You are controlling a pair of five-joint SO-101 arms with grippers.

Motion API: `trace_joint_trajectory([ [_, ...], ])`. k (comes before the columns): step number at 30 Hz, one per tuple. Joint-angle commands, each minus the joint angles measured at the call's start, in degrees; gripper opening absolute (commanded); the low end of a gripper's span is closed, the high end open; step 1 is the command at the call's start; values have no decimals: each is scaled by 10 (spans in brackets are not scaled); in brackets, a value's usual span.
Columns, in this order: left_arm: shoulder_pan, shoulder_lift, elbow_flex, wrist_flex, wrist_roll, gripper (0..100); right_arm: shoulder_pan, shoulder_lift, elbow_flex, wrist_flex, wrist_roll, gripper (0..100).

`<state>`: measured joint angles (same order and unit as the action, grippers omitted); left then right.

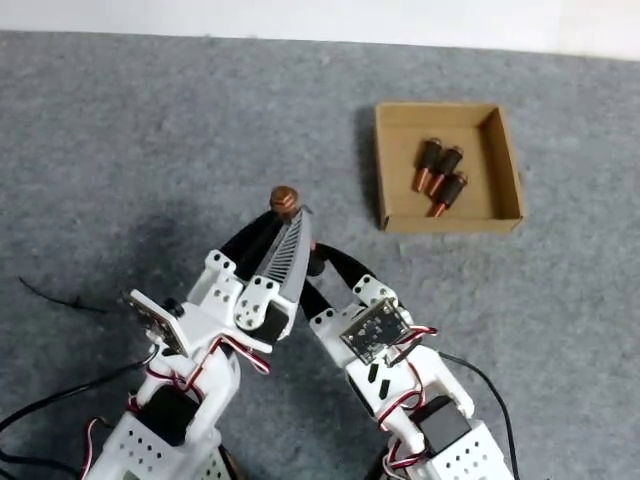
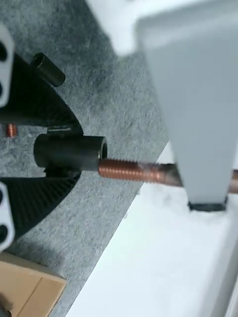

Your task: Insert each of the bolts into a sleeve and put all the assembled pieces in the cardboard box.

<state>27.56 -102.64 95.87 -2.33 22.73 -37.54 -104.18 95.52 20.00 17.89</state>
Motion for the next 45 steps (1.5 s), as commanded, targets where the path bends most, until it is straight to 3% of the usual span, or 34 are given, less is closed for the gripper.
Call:
trace_joint_trajectory([
  [1, 7, -16, 13, 2, 1, 5, -7, -7, 58, -1, -4, 5],
  [10, 7, -14, 13, 2, 1, 5, 30, -7, 58, -24, -5, 5],
  [33, -16, -14, 13, 25, 2, 5, 21, -8, 23, -23, -5, 5],
  [39, -13, -14, 13, 25, 40, 5, 20, -8, 21, -24, -5, 5],
  [45, -19, -14, 13, 25, 40, 5, -19, -8, 21, -23, -5, 5],
])
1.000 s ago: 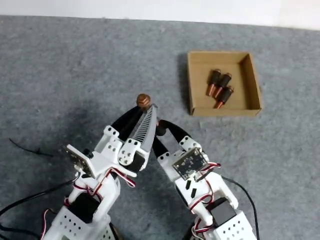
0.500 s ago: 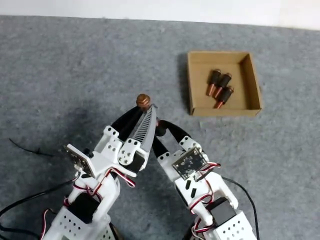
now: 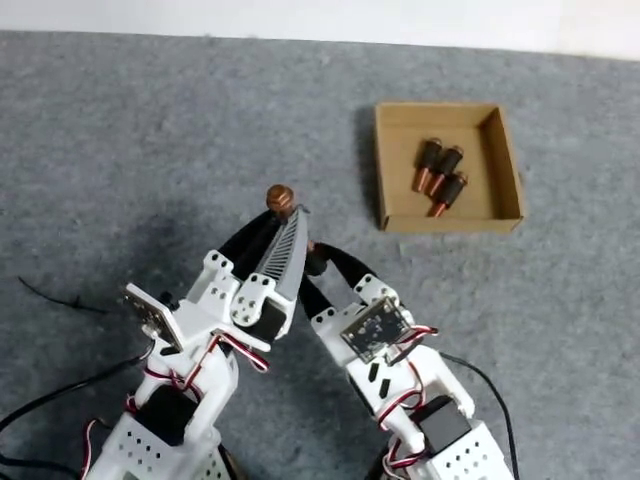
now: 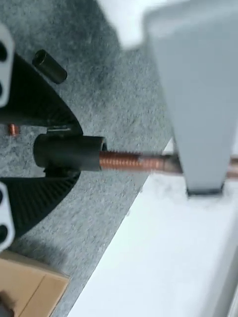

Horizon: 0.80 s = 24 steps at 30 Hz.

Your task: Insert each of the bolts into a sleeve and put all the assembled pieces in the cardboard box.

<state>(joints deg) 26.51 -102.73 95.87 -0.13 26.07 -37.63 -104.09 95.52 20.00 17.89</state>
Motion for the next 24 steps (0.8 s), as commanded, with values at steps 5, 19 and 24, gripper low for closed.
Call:
trace_joint_trajectory([
  [5, -7, -13, 13, 4, 7, 5, -17, -9, 15, -24, -5, 5],
  [19, 23, -13, 13, 31, 7, 5, 13, -9, -25, -23, -5, 5],
  [24, 26, -13, 13, 34, 5, 5, 13, -9, -26, -23, -5, 5],
])
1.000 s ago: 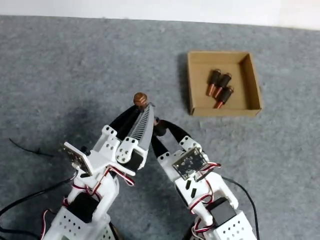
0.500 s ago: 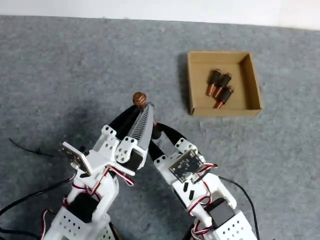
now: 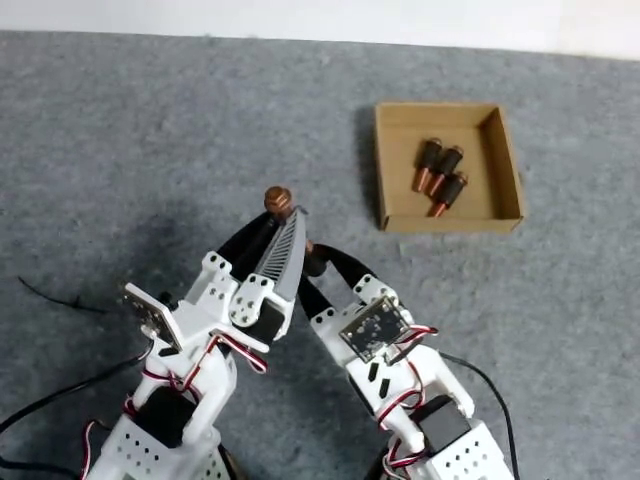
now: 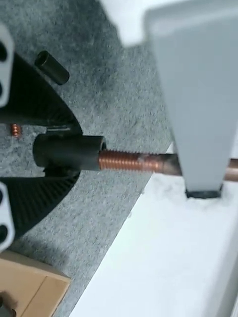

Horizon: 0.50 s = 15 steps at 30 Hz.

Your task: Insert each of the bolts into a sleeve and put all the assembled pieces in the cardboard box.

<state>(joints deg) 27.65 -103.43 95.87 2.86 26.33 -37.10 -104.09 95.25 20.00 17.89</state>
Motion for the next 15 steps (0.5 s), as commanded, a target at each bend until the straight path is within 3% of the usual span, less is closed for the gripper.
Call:
trace_joint_trajectory([
  [1, 15, -6, 13, 4, 4, 5, 7, -9, -23, -23, -5, 5],
  [15, 15, -6, 13, 4, 4, 5, 7, -9, -65, -22, -5, 5],
])
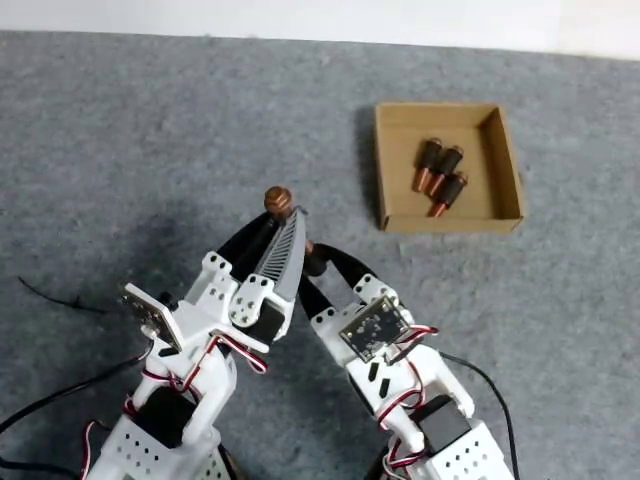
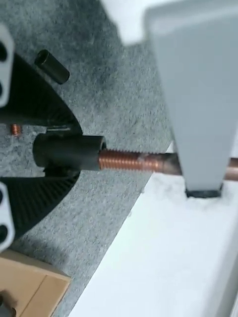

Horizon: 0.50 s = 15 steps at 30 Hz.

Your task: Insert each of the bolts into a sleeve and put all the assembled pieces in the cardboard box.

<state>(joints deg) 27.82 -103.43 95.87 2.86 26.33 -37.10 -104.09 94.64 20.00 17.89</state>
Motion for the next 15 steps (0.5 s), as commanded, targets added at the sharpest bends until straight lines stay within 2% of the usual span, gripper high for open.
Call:
trace_joint_trajectory([
  [1, 13, -6, 13, 4, 4, 5, 7, -9, -58, -22, -5, 5],
  [15, -6, -9, 13, 4, 5, 5, 23, -9, -58, -22, -5, 5],
])
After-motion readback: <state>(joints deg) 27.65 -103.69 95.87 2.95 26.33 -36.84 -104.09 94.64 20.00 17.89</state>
